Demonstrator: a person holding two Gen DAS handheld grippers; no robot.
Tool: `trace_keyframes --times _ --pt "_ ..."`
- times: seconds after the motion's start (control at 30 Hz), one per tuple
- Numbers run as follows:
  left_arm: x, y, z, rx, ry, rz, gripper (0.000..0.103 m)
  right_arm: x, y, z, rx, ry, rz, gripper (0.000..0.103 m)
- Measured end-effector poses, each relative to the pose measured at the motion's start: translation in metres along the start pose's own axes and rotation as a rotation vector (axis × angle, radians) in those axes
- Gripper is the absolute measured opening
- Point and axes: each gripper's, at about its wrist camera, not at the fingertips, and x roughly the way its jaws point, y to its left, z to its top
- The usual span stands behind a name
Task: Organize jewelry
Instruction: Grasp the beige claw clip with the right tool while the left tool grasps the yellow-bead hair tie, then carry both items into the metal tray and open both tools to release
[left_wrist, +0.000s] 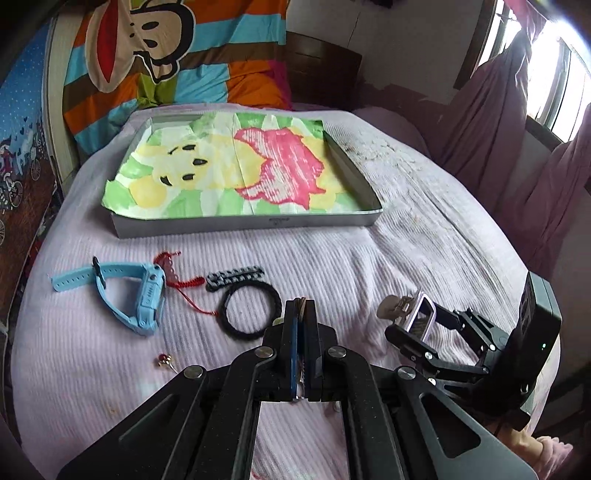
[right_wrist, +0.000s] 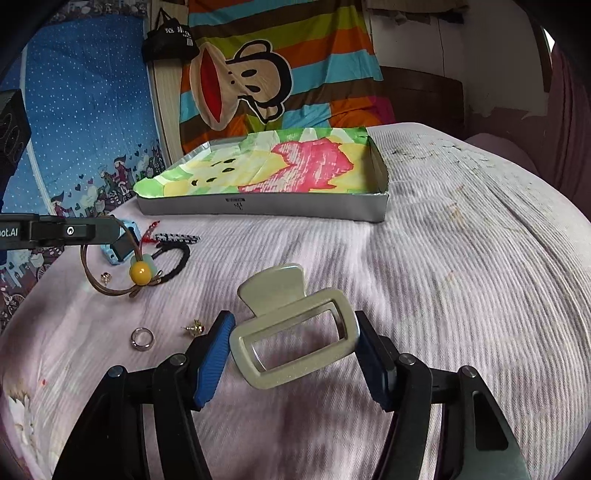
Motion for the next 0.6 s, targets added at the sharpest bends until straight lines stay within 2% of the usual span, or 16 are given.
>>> trace_keyframes --times 0.23,0.37,0.6 --pt "-0.005 0.024 0.037 -0.028 -0.076 0.055 0.001 0.014 0.016 0.055 -0.041 -0.077 0.030 0.062" --pt "0.000 0.050 0.060 -0.064 -0.134 0.047 0.001 0.040 0.024 0.089 -0.018 -0.112 0.055 0.062" --pt "0.017 0.106 0.084 -0.147 -0.205 0.101 0.001 0.105 0.037 0.119 0.019 -0.079 0.057 0.062"
